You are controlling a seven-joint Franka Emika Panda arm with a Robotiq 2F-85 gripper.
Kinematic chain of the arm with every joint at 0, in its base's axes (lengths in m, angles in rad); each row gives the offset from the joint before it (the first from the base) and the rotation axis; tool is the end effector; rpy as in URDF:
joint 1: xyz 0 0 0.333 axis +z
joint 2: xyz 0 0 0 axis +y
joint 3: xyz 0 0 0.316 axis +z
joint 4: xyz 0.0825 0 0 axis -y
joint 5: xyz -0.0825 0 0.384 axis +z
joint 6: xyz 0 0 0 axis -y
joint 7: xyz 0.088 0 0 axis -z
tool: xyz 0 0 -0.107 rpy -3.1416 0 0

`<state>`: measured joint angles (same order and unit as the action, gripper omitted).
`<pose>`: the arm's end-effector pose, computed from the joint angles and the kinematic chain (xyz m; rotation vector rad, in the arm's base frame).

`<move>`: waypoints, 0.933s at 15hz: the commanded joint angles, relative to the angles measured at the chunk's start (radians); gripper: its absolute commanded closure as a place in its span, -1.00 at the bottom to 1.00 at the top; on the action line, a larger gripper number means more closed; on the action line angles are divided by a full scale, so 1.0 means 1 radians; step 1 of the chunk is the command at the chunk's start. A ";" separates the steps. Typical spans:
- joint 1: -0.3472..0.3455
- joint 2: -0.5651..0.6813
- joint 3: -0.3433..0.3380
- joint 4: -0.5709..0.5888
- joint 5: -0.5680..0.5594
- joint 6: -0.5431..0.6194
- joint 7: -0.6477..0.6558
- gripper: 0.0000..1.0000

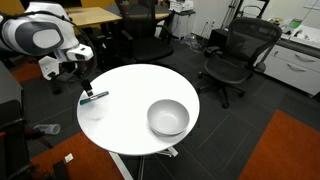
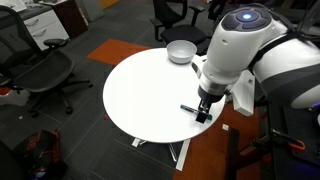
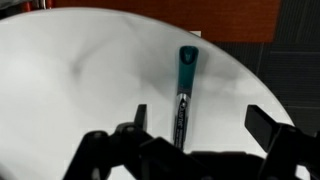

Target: Put the marker in the bowl

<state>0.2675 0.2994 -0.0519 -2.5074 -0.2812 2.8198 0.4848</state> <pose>0.4503 0.1112 0.1685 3.0455 -0.0005 0.0715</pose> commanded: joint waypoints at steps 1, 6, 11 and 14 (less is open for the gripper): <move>0.076 0.057 -0.071 0.045 -0.046 0.023 0.087 -1.00; 0.111 0.102 -0.096 0.069 -0.023 0.029 0.079 -1.00; 0.106 0.124 -0.084 0.069 0.010 0.053 0.046 0.02; 0.098 0.129 -0.084 0.070 0.025 0.061 0.030 0.47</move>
<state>0.3618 0.4180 -0.1278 -2.4445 -0.2857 2.8549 0.5372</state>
